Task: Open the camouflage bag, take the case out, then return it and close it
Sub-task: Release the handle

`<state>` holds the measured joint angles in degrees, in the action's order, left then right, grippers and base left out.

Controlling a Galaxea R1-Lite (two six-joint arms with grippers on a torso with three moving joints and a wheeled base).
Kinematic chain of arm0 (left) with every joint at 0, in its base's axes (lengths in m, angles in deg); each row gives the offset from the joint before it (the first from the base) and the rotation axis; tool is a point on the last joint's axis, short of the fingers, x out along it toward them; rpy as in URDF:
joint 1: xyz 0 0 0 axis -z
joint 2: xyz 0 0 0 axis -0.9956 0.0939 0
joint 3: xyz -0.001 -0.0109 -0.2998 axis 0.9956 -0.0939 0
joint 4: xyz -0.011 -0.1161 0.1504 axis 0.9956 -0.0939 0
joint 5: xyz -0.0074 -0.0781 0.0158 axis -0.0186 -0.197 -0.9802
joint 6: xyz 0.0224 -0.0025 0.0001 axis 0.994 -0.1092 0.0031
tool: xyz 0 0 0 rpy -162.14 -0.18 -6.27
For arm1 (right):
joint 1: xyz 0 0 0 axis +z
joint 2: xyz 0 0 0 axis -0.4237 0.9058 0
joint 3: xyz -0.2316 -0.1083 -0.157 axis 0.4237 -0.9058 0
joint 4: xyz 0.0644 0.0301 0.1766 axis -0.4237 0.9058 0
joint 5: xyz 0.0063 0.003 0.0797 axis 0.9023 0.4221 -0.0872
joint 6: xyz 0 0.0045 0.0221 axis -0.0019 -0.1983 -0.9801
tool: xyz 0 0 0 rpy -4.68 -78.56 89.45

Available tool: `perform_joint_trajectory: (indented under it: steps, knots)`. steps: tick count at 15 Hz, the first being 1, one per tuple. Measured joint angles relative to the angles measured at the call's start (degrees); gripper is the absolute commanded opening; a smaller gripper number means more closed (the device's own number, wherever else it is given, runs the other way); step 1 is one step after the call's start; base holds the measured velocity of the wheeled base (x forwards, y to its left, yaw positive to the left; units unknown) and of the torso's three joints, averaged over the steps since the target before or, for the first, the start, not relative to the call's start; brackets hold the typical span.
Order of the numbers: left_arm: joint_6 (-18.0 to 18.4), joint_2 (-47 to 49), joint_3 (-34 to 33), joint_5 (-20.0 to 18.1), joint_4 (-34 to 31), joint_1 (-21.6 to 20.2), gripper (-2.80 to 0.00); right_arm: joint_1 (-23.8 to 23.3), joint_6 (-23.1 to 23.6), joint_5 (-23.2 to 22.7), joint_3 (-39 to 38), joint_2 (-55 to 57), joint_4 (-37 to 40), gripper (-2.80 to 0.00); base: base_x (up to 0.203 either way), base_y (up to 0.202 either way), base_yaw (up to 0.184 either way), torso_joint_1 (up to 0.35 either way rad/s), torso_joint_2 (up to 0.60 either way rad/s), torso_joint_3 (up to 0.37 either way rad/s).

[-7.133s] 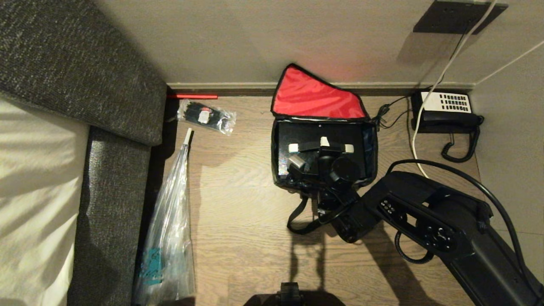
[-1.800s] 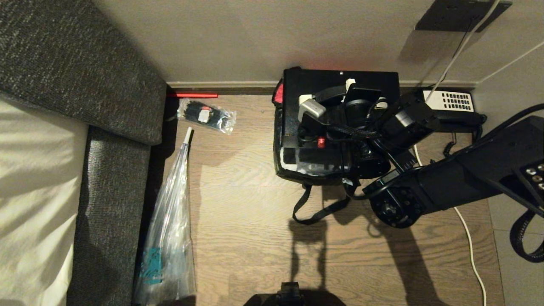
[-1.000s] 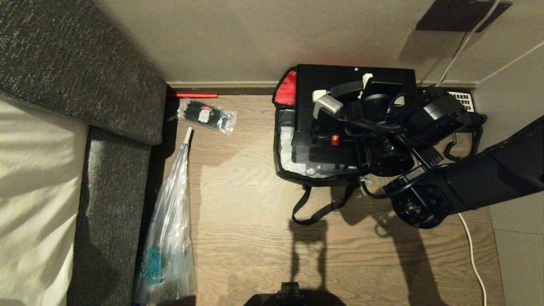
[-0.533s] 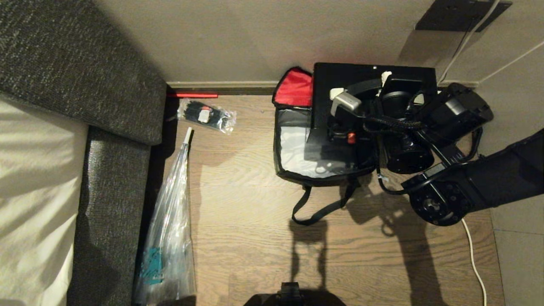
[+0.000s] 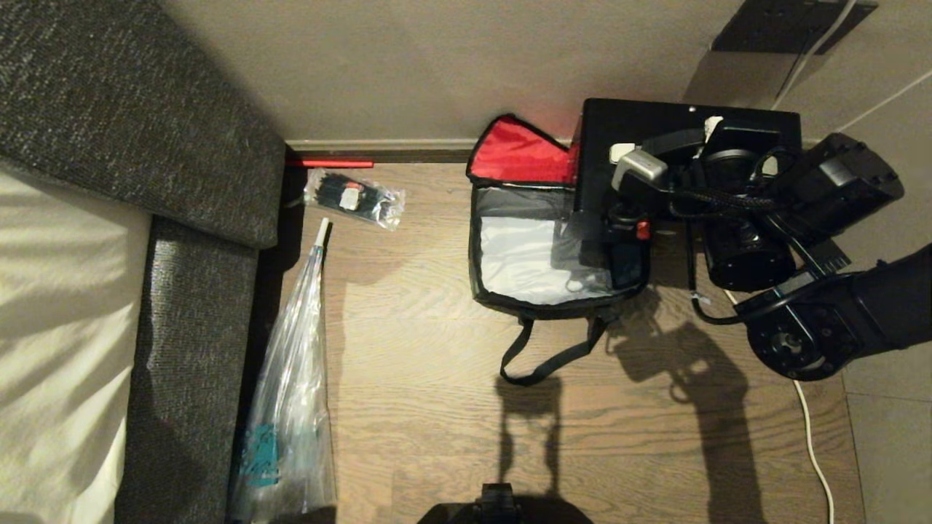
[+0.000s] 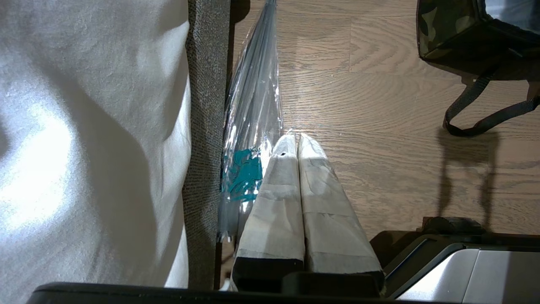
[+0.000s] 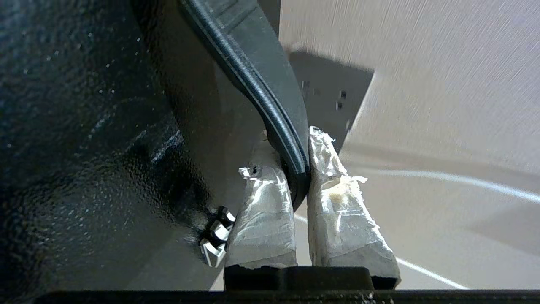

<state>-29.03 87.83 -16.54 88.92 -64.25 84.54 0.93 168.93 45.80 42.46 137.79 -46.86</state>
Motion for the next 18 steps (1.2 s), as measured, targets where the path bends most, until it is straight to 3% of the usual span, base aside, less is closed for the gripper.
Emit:
perform_joint_trajectory:
  steps: [18]
  knots:
    - [0.0, 0.0, 0.0, 0.0, 0.0, 0.0, -2.8, -16.6, -2.1, -0.1, -3.8, -3.6, 0.0, -2.8, 0.0, 0.0, 0.0, 0.0, 0.0, 0.0]
